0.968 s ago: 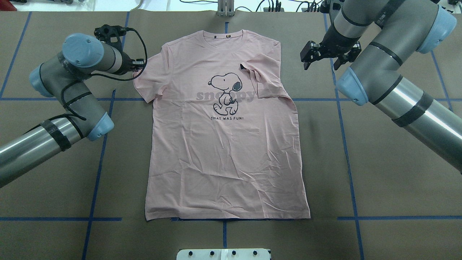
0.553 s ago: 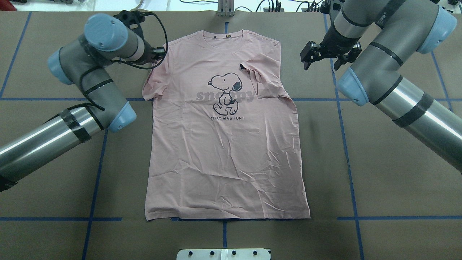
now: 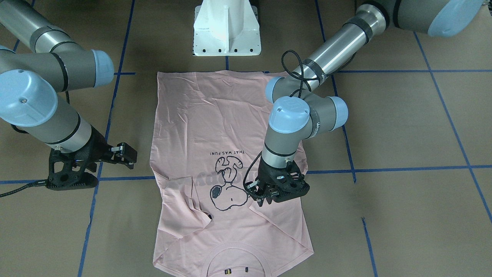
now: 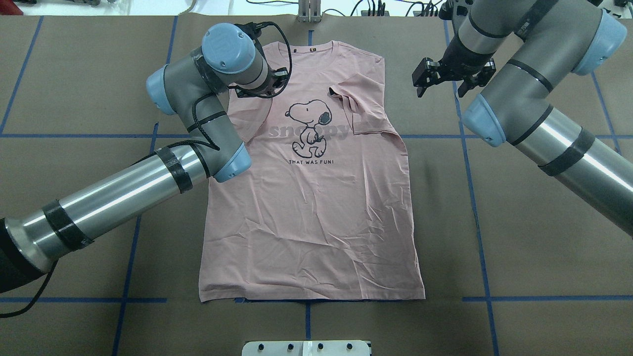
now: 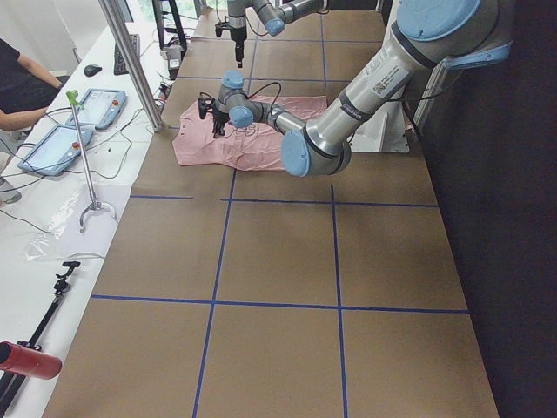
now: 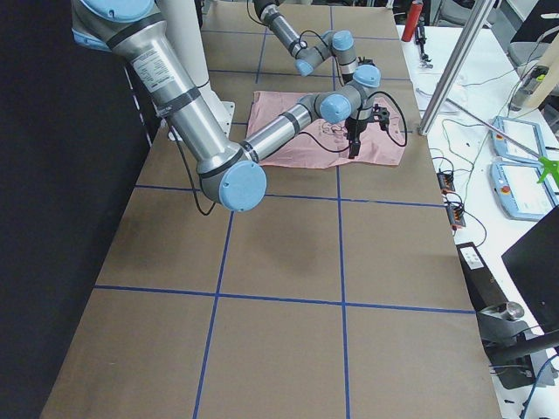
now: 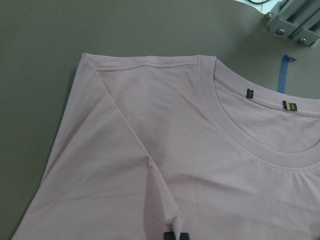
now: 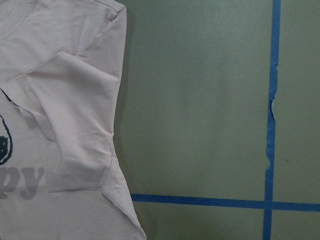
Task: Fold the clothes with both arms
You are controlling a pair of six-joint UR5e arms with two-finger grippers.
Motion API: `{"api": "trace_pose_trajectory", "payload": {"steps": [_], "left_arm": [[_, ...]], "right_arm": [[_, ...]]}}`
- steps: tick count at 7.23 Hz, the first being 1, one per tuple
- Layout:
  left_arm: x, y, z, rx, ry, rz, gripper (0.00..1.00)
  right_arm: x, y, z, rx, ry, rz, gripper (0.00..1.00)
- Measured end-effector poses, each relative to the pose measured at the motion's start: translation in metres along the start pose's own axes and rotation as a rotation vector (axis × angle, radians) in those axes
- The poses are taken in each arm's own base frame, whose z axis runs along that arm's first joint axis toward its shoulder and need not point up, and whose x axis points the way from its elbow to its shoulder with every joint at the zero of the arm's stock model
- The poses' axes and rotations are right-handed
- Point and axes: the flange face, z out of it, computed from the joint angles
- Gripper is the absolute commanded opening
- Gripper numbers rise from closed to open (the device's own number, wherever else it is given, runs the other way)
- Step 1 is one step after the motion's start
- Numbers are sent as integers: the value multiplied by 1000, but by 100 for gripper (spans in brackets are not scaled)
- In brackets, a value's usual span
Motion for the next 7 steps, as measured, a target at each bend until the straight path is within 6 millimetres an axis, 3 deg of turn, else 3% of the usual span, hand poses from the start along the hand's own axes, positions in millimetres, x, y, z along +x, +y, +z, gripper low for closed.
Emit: {"api": "trace_pose_trajectory", "payload": {"steps": [2, 3, 5, 6, 7], "left_arm": [[5, 8, -17, -10, 46, 15, 100], [-8, 17, -31, -32, 69, 22, 100], [-39, 48, -70, -86, 63, 45, 100], [-56, 70, -98, -107, 35, 80, 100], [-86, 92, -131, -123, 13, 125, 100]], "right_arm": [[3, 10, 0, 0, -4, 3, 100], [6, 32, 1, 0, -14, 14, 100], [-1, 111, 15, 40, -33, 64, 100], [-10, 167, 32, 71, -39, 94, 100], [-22, 223, 46, 74, -50, 145, 100]]}}
